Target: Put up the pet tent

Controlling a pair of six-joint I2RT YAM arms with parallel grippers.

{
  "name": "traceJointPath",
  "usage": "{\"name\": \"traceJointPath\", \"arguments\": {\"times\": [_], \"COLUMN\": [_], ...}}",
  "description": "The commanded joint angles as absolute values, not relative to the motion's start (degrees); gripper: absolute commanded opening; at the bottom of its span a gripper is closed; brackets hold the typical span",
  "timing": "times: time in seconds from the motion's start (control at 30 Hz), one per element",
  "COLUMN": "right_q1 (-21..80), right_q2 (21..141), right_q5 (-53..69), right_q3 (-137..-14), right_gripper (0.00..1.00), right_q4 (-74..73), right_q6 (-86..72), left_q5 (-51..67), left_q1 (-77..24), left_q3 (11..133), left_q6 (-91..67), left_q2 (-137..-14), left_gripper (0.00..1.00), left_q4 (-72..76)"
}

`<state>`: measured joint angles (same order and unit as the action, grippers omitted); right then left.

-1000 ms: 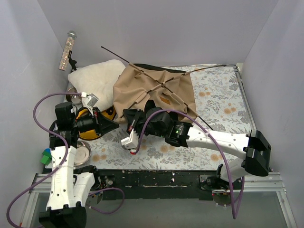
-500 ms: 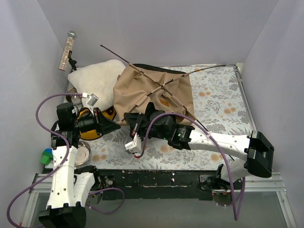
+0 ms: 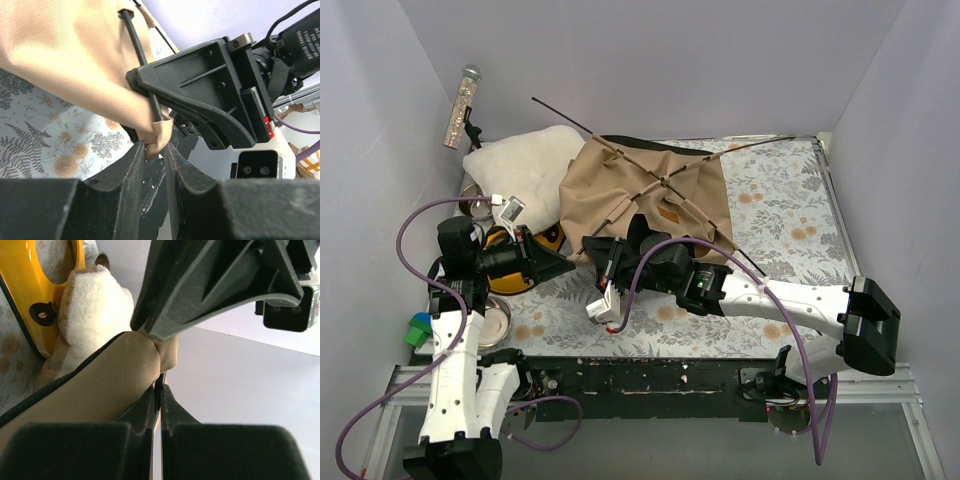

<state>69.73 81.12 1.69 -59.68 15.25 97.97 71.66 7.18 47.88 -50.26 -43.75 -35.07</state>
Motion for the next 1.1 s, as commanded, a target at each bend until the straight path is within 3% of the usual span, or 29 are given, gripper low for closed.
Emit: {"name": "traceJointPath", "arguments": {"times": [0.0, 0.4, 0.73, 0.8, 1.0, 1.07], "right_q1": [70.49, 70.58, 70.58, 70.4, 69.7, 69.52], "right_q2": [82.26, 83.23, 84.2, 82.97, 79.55, 78.93], "right_q5": [4.75, 6.24, 2.55, 2.55, 2.02, 1.85], "right_q3": [-59.59, -59.24, -60.64, -60.03, -57.13, -56.43], "right_gripper": [0.01, 0.01, 0.01, 0.01, 0.01, 0.01], "right_q4": [16.96, 18.8, 19.34, 18.29, 16.53, 16.26], "right_q6": [103.18, 105.2, 103.36, 102.66, 102.48, 102.48], "left_q5": [74.26, 69.88, 65.66, 64.08, 63.28, 65.98], "left_q1": [7.12, 6.24, 5.27, 5.19, 5.27, 5.27], "left_q3": [48.43, 47.11, 47.98, 50.35, 59.66, 60.9], "left_q6": [-52.73, -61.87, -59.52, -54.17, -36.41, -33.59], "left_q2": [-42.19, -42.98, -41.83, -44.28, -52.11, -52.82], "left_gripper": [0.23, 0.23, 0.35, 0.41, 0.71, 0.68], "left_q4": [-31.99, -27.95, -32.23, -38.03, -52.54, -53.96]}}
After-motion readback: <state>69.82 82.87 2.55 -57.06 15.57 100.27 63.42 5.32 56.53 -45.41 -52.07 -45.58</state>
